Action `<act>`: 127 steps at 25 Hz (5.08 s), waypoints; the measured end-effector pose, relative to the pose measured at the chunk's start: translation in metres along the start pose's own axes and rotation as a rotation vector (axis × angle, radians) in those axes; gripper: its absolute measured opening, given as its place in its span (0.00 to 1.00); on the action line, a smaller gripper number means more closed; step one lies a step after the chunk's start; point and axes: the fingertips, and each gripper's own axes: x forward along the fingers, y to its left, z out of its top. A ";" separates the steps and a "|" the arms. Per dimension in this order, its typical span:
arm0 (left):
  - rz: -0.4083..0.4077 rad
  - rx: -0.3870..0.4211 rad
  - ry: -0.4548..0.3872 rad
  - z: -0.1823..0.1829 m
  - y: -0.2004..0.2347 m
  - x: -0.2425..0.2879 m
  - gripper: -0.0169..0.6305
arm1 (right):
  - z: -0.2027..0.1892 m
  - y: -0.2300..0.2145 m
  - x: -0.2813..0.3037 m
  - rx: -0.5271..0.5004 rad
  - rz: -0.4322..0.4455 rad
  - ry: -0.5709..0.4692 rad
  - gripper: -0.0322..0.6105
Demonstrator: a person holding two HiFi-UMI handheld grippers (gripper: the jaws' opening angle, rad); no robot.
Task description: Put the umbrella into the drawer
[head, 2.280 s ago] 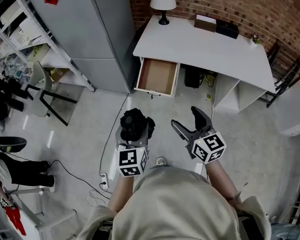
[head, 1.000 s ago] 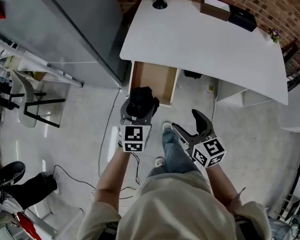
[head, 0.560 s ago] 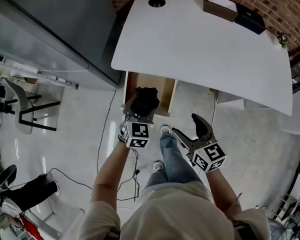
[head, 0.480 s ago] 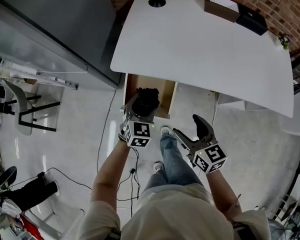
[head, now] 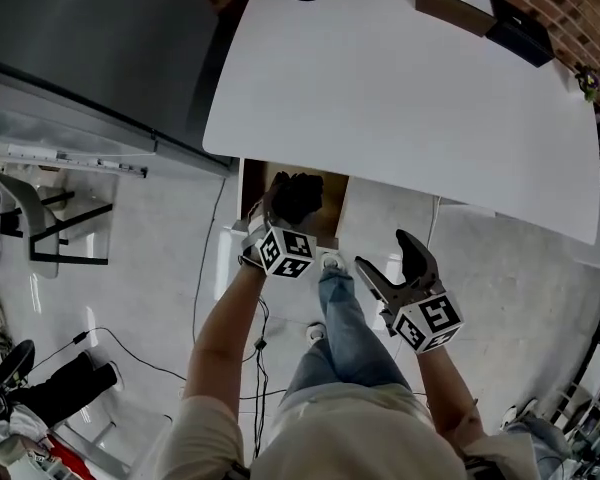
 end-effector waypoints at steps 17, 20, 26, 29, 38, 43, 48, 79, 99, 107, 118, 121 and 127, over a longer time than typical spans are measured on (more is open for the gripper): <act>-0.063 0.142 0.138 -0.044 -0.022 0.102 0.43 | -0.025 -0.043 0.025 0.023 -0.034 0.022 0.66; -0.095 0.180 0.172 -0.048 -0.032 0.118 0.44 | -0.032 -0.046 0.029 0.034 -0.045 0.026 0.66; -0.124 0.295 0.259 -0.066 -0.047 0.146 0.45 | -0.025 -0.054 0.039 0.047 -0.056 0.009 0.66; -0.136 0.333 0.301 -0.079 -0.052 0.155 0.46 | -0.026 -0.058 0.039 0.058 -0.071 0.001 0.66; -0.143 0.364 0.349 -0.089 -0.063 0.166 0.49 | -0.039 -0.064 0.035 0.083 -0.090 0.007 0.66; -0.128 0.281 0.390 -0.090 -0.060 0.153 0.59 | -0.042 -0.056 0.031 0.098 -0.089 0.004 0.66; -0.119 0.218 0.340 -0.079 -0.055 0.122 0.59 | -0.034 -0.044 0.022 0.073 -0.093 -0.013 0.66; 0.002 -0.367 -0.162 0.023 -0.085 -0.261 0.12 | -0.031 0.124 -0.156 -0.188 -0.187 -0.088 0.14; 0.107 -0.654 -0.368 -0.017 -0.119 -0.474 0.05 | -0.041 0.252 -0.239 -0.346 -0.033 -0.195 0.05; 0.109 -0.685 -0.415 -0.017 -0.120 -0.493 0.05 | -0.043 0.261 -0.244 -0.378 -0.023 -0.193 0.05; 0.080 -0.680 -0.424 -0.006 -0.122 -0.488 0.05 | -0.029 0.261 -0.243 -0.398 -0.016 -0.214 0.05; 0.077 -0.675 -0.423 -0.005 -0.123 -0.486 0.05 | -0.029 0.259 -0.243 -0.394 -0.015 -0.212 0.05; 0.052 -0.672 -0.414 -0.003 -0.125 -0.480 0.05 | -0.028 0.255 -0.242 -0.380 -0.019 -0.207 0.05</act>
